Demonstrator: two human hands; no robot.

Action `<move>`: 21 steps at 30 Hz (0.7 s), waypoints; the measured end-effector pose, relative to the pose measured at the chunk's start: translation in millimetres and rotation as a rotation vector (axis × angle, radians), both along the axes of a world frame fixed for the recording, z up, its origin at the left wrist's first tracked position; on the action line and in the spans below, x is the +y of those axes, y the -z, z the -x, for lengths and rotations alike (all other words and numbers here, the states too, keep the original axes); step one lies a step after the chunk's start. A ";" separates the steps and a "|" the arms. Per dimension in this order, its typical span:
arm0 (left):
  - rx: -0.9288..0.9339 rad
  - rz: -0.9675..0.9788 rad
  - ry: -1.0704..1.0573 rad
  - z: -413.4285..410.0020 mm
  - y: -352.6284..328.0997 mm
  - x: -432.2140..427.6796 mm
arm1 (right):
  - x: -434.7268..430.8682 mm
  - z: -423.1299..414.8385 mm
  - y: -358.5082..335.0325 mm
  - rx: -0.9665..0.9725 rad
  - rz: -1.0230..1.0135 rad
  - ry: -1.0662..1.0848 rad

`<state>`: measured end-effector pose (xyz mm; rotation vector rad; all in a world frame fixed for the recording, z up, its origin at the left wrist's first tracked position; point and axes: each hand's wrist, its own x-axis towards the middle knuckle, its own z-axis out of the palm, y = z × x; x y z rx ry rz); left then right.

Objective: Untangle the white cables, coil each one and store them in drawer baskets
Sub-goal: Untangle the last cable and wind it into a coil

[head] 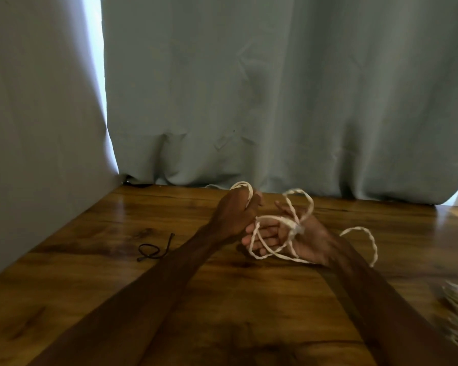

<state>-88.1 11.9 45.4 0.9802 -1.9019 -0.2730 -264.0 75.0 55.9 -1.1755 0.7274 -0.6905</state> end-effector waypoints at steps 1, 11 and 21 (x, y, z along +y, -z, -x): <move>0.038 0.013 -0.039 -1.7 0.7 -3.5 | -0.7 -0.4 0.6 -0.056 -0.028 0.022; 0.216 0.068 -0.453 -11.2 -2.3 -11.9 | 1.4 2.3 -9.3 -0.068 -0.063 0.198; 0.189 0.145 -0.578 -42.3 -8.7 -13.1 | 20.8 36.2 -20.1 0.478 0.273 0.453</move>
